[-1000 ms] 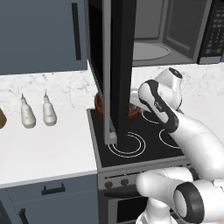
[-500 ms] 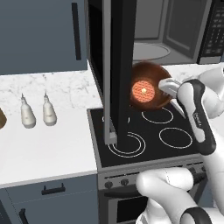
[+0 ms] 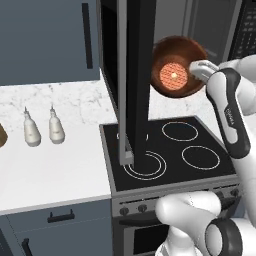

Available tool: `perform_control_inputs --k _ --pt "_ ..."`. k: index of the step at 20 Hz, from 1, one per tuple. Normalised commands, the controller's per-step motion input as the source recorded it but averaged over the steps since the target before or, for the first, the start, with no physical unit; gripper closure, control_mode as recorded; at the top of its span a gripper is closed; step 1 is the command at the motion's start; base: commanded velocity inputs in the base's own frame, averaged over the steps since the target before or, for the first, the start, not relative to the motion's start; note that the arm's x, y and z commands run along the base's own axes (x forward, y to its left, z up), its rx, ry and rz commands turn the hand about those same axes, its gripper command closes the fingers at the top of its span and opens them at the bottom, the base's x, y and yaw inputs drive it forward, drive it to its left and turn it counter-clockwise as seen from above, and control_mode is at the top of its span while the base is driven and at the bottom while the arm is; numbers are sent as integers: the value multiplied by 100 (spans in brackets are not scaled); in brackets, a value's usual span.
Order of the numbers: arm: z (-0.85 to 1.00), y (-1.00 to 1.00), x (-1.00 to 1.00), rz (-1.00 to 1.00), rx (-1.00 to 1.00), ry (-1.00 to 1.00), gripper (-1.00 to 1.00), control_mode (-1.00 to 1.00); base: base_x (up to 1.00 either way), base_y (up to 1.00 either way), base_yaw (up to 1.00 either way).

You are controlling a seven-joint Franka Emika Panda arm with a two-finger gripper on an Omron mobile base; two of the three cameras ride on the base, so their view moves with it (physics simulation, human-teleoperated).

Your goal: Open the microwave, place the bowl with waffle inside the microwave, then close the microwave door and turn it on.

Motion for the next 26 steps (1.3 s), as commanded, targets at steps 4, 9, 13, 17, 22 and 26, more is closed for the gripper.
perform_control_inputs --k 4,9,13,17,22,26 --pt "92 13 85 -9 -7 19 100 -100 0 0 0" --pt "48 36 100 -7 -9 39 100 -100 0 0 0" --pt "47 6 100 -7 2 8 100 -100 0 0 0" --pt "7 0 100 -9 11 0 100 -100 0 0 0" --pt "-30 -9 88 -16 10 0 100 -100 0 0 0" --pt "-44 -25 59 -16 15 0 100 -100 0 0 0"
